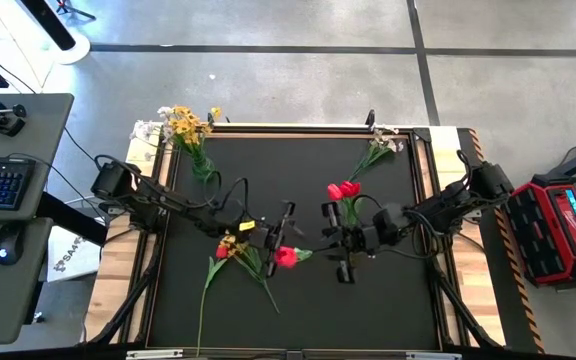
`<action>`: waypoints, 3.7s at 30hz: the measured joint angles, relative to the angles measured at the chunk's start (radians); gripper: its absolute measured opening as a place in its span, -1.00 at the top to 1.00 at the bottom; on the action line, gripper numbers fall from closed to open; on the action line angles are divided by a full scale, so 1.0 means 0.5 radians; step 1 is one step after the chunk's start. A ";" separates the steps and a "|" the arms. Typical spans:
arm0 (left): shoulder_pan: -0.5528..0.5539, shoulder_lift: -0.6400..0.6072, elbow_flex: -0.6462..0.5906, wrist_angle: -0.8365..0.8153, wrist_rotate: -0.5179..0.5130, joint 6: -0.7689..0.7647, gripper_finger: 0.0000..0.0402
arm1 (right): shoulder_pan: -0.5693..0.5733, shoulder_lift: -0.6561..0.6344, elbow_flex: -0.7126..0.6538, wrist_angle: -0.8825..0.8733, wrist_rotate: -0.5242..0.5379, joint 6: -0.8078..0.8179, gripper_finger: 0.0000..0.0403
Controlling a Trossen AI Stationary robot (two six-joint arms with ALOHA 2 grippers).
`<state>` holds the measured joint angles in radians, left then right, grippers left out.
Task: Sort flowers into vase by color
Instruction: Put the top red flower into the yellow flower vase
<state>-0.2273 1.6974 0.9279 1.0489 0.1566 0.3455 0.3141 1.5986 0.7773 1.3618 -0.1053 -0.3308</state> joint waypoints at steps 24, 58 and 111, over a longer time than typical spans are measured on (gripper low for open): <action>-0.016 -0.001 -0.002 -0.058 -0.018 0.045 0.96 | 0.003 0.135 -0.001 0.092 0.076 -0.014 1.00; -0.049 -0.294 0.000 -1.354 -0.929 0.046 1.00 | 0.258 -0.185 0.621 -2.422 1.569 0.560 0.26; -0.064 -0.294 -0.262 -1.531 -1.077 -0.322 0.39 | 0.864 -0.931 0.703 -4.525 2.320 2.450 1.00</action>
<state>-0.2592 1.5501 0.7971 0.2832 -0.3820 0.1844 0.7463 1.1332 1.1288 -0.9005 1.0545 0.8943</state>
